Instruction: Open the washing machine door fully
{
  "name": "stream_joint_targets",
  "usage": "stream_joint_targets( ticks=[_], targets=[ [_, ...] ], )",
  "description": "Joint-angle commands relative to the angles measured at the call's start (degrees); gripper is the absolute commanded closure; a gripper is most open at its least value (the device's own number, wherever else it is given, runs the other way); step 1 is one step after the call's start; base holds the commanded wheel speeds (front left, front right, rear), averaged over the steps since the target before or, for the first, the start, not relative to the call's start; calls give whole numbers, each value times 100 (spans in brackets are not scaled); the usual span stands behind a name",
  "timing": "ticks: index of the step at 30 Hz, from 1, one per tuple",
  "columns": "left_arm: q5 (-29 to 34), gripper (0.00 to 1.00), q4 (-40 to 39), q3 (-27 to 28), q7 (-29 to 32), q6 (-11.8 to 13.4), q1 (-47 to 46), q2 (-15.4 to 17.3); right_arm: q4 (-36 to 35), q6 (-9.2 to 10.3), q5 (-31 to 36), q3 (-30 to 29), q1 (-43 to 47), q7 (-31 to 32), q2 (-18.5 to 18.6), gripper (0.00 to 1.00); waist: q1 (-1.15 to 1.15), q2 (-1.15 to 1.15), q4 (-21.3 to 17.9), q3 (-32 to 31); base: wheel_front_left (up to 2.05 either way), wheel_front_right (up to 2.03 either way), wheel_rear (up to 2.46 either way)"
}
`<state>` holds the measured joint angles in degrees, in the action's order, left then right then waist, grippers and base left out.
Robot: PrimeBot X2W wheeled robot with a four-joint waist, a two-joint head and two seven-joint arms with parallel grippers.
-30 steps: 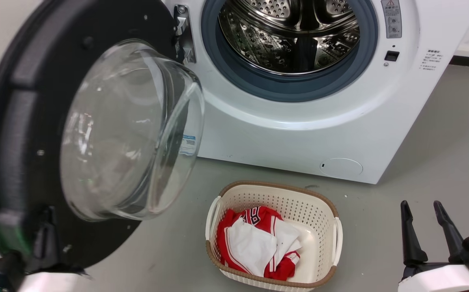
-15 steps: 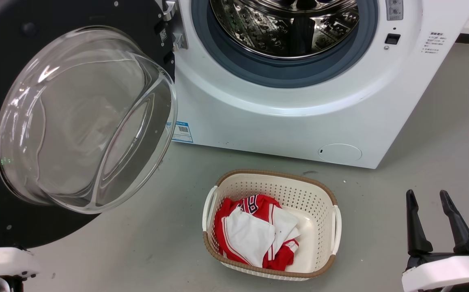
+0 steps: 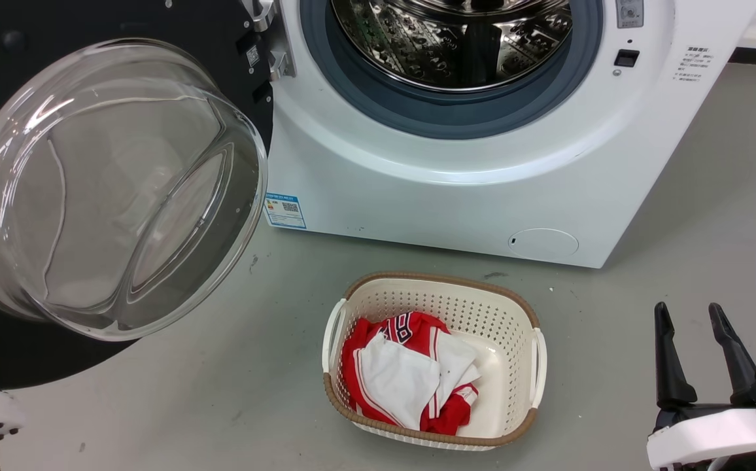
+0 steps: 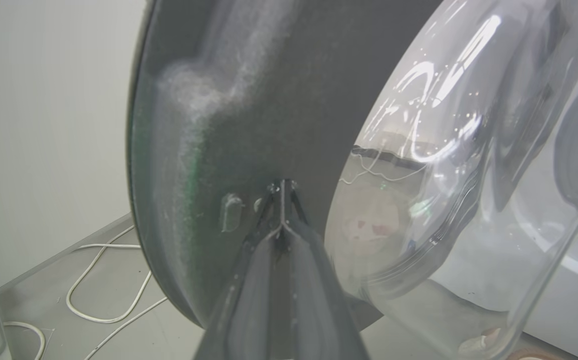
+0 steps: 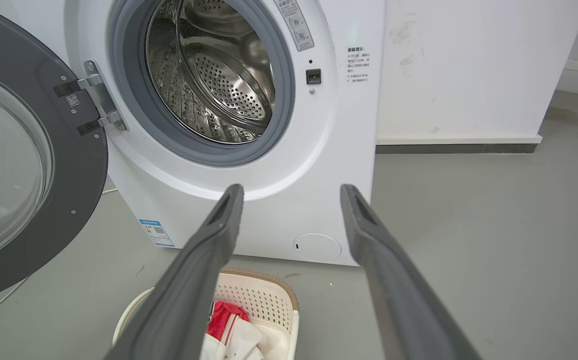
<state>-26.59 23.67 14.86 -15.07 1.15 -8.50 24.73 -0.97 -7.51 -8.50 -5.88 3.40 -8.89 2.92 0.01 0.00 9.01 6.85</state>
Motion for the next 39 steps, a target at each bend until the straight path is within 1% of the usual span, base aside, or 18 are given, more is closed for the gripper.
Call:
stream_joint_targets(
  ticks=[1, 6, 12, 16, 20, 24, 25, 26, 27, 28, 29, 35, 39],
  targets=[
    [52, 100, -44, 21, -14, -8, 43, -29, 18, 4, -19, 4, -78, -32, -8, 0, -1, 0, -7, -12, 0, 0, 0],
    [264, 100, -384, 133, -14, 0, 366, -277, 100, 4, -43, 24, -27, -75, -8, 0, -1, 0, -56, -142, 0, 0, 0],
    [604, 100, -1163, 110, -14, -22, 1019, -780, 182, 4, -70, 49, 73, -119, -8, 0, -1, 0, -127, -319, 0, 0, 0],
    [851, 100, -1633, -143, -14, -48, 1355, -1201, 210, 4, -57, 73, 113, -109, -8, 0, -1, 0, -176, -419, 0, 0, 0],
    [1060, 100, -1921, -441, -14, -163, 1531, -1452, 216, 4, -16, 113, 132, -99, -9, 0, -1, 0, -252, -497, 0, 0, 0],
    [1331, 100, -2129, -769, -14, -234, 1499, -1679, 207, 4, 54, 127, 149, -77, -8, 0, -1, 0, -337, -553, 0, 0, 0],
    [1378, 91, -2150, -848, -14, -271, 1474, -1712, 197, 4, 71, 136, 148, -75, -8, 0, -1, 0, -356, -563, 0, 0, 0],
    [1424, 70, -2168, -940, -14, -317, 1446, -1750, 194, 4, 103, 147, 145, -69, -9, 0, -1, 0, -381, -578, 0, 0, 0],
    [1476, 53, -2192, -1036, -14, -343, 1409, -1787, 186, 4, 114, 151, 146, -60, -9, 0, -1, 0, -403, -589, 0, 0, 0],
    [1518, 20, -2195, -1134, -14, -368, 1381, -1816, 178, 4, 135, 161, 142, -51, -8, 0, -1, 0, -427, -596, 0, 0, 0],
    [1536, 0, -2208, -1185, -14, -411, 1329, -1826, 166, 4, 156, 170, 140, -41, -8, 0, -1, 0, -454, -601, 0, 0, 0],
    [1738, 0, -2165, -1461, -14, -494, 991, -1890, 77, 4, 250, 188, 114, -24, -8, 0, -1, 0, -621, -598, 0, 0, 0],
    [1836, 0, -2104, -1488, -14, -464, 863, -1904, 15, 4, 279, 222, 102, 10, -8, 0, -1, 0, -733, -607, 0, 0, 0]
  ],
)
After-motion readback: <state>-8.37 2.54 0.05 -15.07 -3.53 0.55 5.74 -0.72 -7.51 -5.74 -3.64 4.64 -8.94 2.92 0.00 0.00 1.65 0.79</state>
